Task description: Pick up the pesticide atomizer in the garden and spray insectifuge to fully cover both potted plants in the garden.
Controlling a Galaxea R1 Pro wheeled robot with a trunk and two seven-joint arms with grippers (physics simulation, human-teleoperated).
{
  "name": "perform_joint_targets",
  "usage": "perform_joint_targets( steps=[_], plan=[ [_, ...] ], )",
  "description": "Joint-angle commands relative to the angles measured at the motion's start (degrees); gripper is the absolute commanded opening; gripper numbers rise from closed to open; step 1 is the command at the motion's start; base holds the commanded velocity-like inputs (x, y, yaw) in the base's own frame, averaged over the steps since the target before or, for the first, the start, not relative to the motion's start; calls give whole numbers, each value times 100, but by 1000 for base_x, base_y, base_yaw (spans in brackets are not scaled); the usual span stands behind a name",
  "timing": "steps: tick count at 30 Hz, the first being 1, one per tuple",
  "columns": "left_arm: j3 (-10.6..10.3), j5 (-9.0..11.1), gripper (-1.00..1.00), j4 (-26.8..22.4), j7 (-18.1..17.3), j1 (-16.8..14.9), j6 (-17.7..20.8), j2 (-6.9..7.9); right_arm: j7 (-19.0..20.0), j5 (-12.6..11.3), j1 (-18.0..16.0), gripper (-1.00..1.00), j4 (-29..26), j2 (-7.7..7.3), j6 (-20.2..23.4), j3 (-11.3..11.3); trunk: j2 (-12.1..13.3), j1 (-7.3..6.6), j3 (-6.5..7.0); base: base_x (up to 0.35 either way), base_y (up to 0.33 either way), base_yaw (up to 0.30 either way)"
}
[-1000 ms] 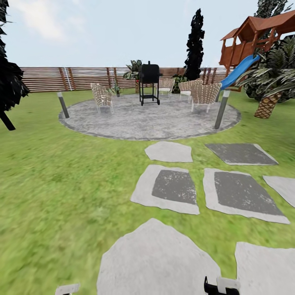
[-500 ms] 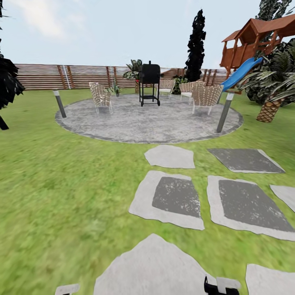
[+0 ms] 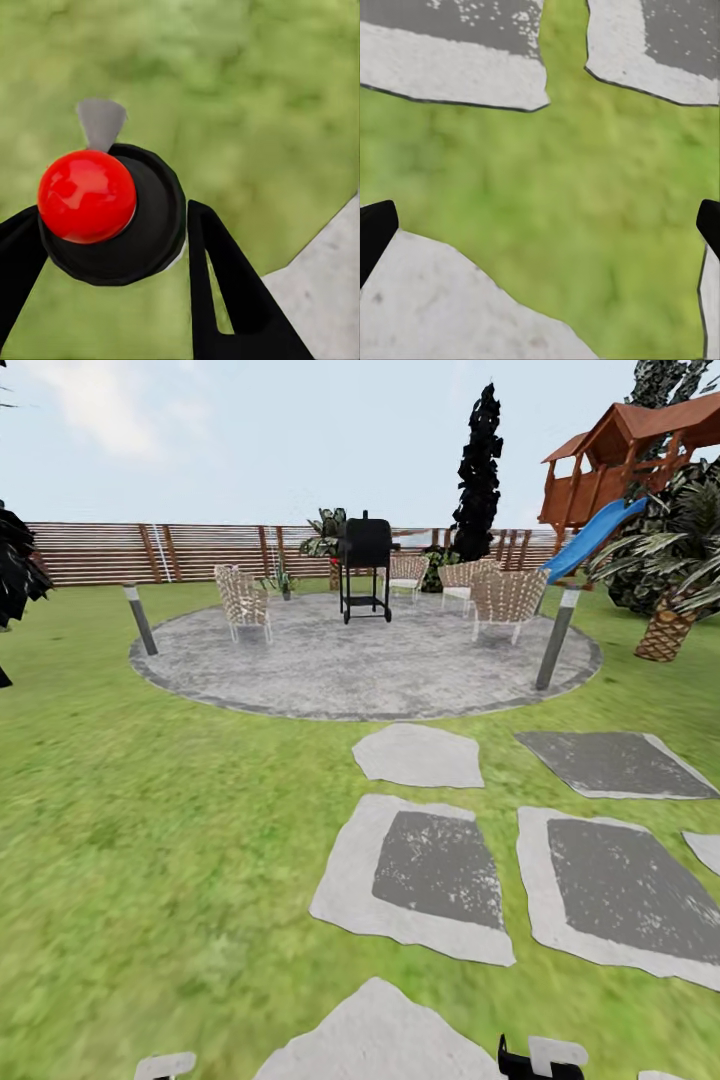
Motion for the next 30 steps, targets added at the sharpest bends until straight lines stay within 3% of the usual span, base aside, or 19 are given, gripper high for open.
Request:
perform_joint_targets(
  steps=[1, 22, 30],
  plan=[
    [-48, 59, -100, 4, -10, -3, -18, 1, -31, 61, -4, 100, 9, 1, -14, -33, -2, 2, -5, 338, 0, 0],
    [-47, 65, -100, 5, -9, -3, -18, 1, -31, 63, -4, 100, 8, 5, -15, -33, -2, 2, -5, 338, -54, 2],
    [-46, 61, -100, 8, -8, -3, -18, 1, -31, 61, -4, 100, 8, 2, -16, -33, -2, 2, -5, 338, -73, 194]
  ],
)
